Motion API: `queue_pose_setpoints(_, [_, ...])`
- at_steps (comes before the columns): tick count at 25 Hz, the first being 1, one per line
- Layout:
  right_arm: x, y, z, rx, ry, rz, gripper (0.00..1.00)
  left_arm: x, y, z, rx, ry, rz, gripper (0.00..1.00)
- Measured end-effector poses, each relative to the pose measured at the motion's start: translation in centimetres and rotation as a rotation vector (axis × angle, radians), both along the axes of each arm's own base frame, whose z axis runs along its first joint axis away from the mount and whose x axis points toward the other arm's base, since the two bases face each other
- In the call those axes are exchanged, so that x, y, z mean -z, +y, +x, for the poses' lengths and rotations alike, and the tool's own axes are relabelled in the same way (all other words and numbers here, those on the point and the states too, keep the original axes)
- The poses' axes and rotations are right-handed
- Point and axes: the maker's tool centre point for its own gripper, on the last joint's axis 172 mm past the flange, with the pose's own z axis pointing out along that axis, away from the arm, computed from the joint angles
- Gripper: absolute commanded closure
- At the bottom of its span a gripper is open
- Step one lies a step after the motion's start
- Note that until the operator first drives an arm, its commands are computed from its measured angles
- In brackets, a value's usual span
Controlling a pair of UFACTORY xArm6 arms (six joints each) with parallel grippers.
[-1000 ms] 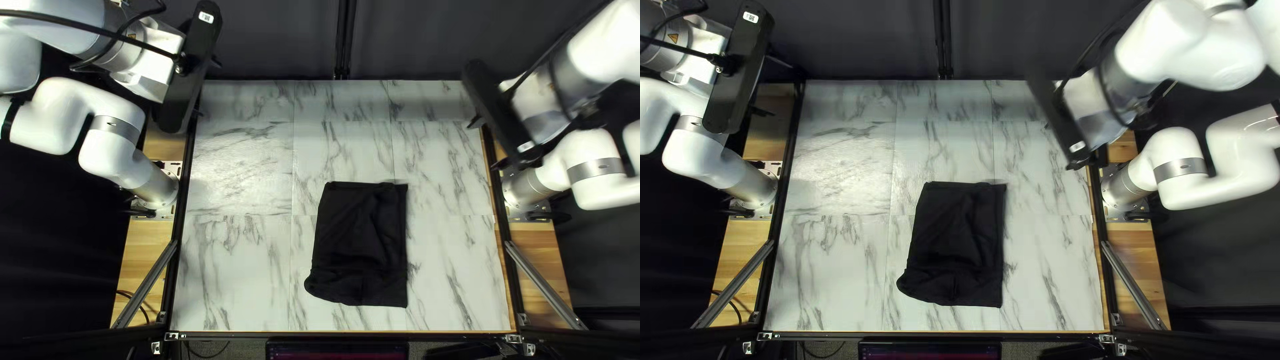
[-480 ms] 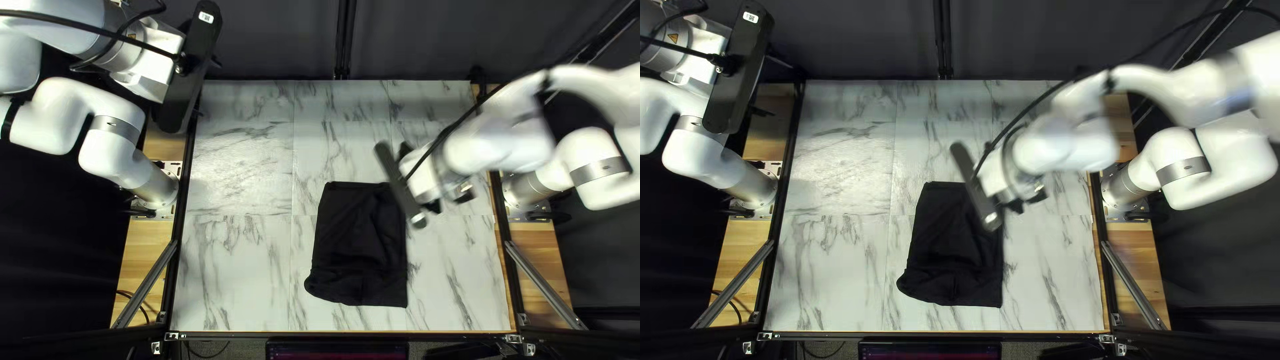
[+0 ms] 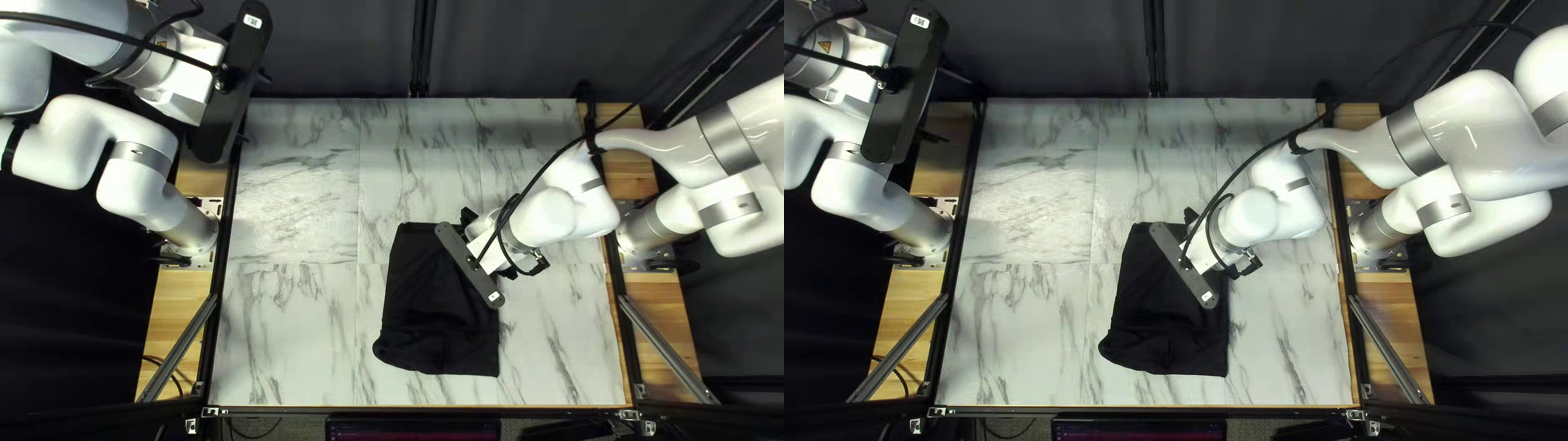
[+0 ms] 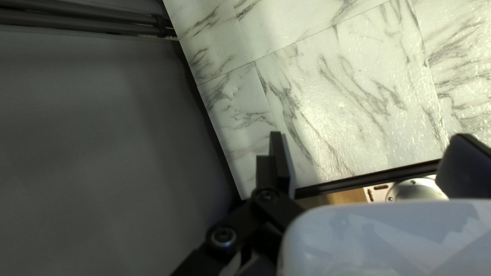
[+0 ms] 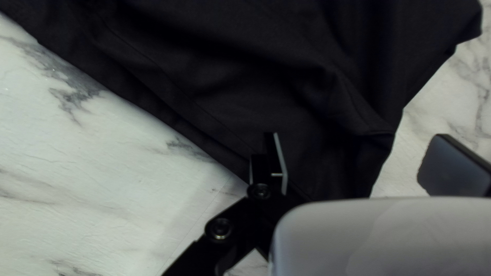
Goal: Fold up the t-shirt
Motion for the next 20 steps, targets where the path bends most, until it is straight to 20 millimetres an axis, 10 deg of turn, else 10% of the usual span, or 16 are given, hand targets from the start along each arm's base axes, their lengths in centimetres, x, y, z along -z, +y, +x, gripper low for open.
queue_pose_setpoints(9, [4.0, -0.8, 1.3, -0.109, 0.058, -0.060, 0.00, 0.0, 0.0, 0.0, 0.000, 0.000, 0.000, 0.00])
queue_pose_setpoints(17, [2.9, -1.1, 1.7, -0.123, 0.088, -0.090, 0.01, 0.0, 0.0, 0.0, 0.000, 0.000, 0.000, 0.00])
queue_pose_setpoints(20, [2.4, -1.8, 2.0, -0.113, 0.097, -0.083, 0.17, 0.0, 0.0, 0.0, 0.000, 0.000, 0.000, 0.00])
